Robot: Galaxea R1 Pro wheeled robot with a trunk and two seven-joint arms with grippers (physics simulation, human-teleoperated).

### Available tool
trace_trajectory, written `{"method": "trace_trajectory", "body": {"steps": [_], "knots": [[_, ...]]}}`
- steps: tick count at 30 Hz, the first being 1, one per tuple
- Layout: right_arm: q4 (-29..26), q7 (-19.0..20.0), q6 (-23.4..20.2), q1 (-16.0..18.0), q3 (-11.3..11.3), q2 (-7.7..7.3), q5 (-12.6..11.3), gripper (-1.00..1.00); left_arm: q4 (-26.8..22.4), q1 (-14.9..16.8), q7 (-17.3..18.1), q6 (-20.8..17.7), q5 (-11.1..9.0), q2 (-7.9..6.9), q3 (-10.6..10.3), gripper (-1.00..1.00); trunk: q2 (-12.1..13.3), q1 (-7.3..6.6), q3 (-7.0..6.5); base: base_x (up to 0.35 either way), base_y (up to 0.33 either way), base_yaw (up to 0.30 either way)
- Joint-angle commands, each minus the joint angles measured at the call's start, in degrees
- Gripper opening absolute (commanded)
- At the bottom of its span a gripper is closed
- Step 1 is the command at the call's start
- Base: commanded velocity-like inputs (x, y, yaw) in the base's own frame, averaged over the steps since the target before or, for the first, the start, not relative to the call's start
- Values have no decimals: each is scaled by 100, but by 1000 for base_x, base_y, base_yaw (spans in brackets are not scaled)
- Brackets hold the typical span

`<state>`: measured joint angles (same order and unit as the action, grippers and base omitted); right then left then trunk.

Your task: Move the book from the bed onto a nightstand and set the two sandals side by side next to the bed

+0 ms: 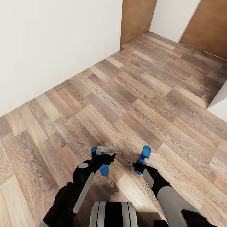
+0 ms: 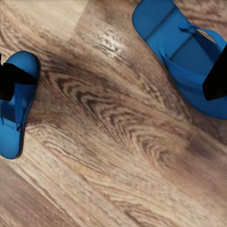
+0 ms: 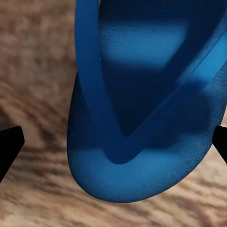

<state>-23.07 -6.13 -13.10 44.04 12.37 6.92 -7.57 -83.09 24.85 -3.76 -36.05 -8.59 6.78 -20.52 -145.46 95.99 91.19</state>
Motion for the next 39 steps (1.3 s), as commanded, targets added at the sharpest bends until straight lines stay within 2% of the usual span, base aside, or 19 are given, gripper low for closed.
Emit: {"method": "trace_trajectory", "body": {"steps": [1, 18, 25, 39], "knots": [[-13, -29, -26, -1, -1, 2, -60, 100, -6, 2, -42, -30, -51, -1, -4, 100, -1, -1, 3, 0, -5, 0], [-13, -29, -26, 0, -2, 2, -60, 100, -77, 2, -30, -25, -59, 0, -5, 100, -1, -1, 3, 11, -33, 0], [-13, -29, -26, 0, 0, 2, -60, 100, -84, 2, -28, -25, -64, 3, -4, 100, -11, 17, 158, 0, 0, 0], [-13, -37, -26, -1, 11, 2, -60, 100, -84, 2, -28, -25, -64, 7, -4, 100, -11, 17, 158, 0, 0, 0]]}}
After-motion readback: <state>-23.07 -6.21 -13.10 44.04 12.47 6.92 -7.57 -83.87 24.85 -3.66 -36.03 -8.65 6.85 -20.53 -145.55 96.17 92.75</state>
